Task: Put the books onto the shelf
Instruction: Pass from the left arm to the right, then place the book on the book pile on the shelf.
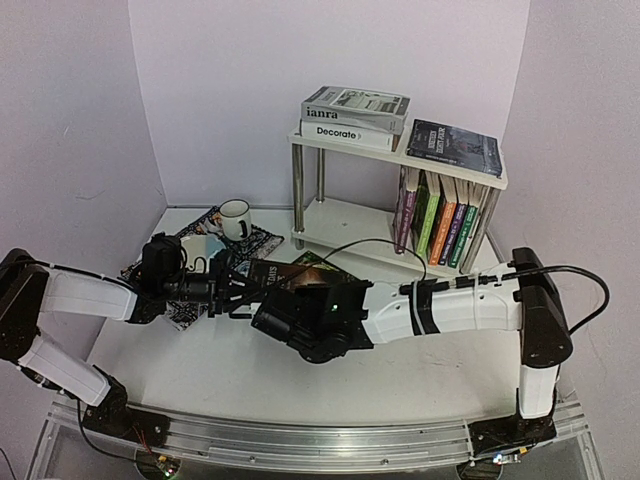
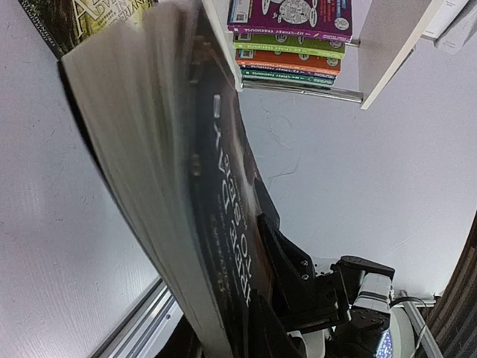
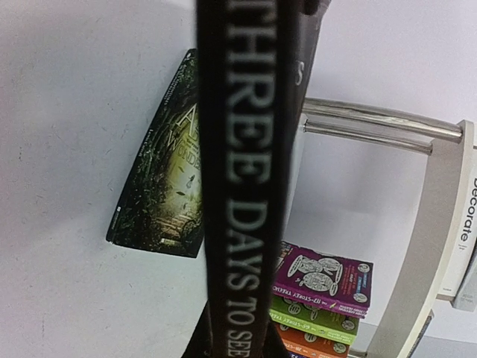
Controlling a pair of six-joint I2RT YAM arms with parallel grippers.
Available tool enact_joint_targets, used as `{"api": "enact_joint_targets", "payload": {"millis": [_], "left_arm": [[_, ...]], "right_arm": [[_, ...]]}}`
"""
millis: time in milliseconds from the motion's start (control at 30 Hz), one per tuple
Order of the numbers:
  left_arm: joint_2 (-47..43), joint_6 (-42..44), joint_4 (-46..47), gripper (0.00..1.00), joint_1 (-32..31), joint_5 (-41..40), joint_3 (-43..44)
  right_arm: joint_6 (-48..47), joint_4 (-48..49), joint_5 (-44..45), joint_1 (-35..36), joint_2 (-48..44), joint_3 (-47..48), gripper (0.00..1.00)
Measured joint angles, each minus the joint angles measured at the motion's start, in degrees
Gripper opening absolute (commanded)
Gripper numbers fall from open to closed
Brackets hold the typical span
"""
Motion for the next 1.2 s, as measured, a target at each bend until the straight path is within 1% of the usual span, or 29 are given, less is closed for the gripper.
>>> {"api": "enact_joint_targets", "payload": {"millis": [67, 100, 167, 200, 233, 333, 433, 667, 800, 1000, 1200], "left_arm": [[0.0, -0.02, 0.12, 0.61, 0.0, 0.12, -0.15], [0.0, 0.3, 0.21, 0.71, 0.0, 0.15, -0.19], [-0.22, 0.07, 0.25, 0.83, 0.0, 0.29, -0.19], [-0.5, 0.1, 0.27, 0.87, 0.0, 0.32, -0.19], [-0.93, 0.38, 0.23, 0.89, 0.0, 0.32, -0.19], [-2.53, 0.26, 0.24, 0.92, 0.14, 0.15, -0.31], [-4.97, 0.42, 0.31, 0.95, 0.83, -0.4, -0.64], [-12.11, 0.95, 1.17, 0.96, 1.62, -3.19, -0.98], [-14.15, 1.72, 1.34, 0.96, 1.62, -4.48, -0.96], [-14.29, 2.3, 1.27, 0.95, 1.62, -5.12, -0.95], [-14.25, 3.16, 1.13, 0.95, 1.62, -5.1, -0.1]], "right_arm": [[-0.06, 0.22, 0.37, 0.0, 0.0, 0.0, 0.0], [-0.11, 0.3, 0.42, -0.04, 0.0, -0.04, 0.0], [-0.62, 0.74, 0.8, -0.23, -0.04, -0.61, 0.0], [-0.91, 0.96, 0.96, -0.33, -0.08, -1.16, 0.0], [-1.25, 1.1, 1.27, -0.49, -0.18, -1.8, 0.0], [-2.49, 1.43, 2.21, -1.15, -1.37, -3.78, 0.0], [-4.15, 1.31, 3.09, -2.06, -4.57, -5.46, 0.0], [-8.37, 1.2, 4.79, -3.95, -18.51, -7.45, 0.0], [-11.49, 1.5, 6.12, -5.28, -26.33, -7.32, 0.0], [-18.07, 1.32, 7.9, -7.2, -31.86, -4.02, 0.0], [-24.33, 1.39, 6.48, -9.38, -36.06, 0.78, 0.0]]}}
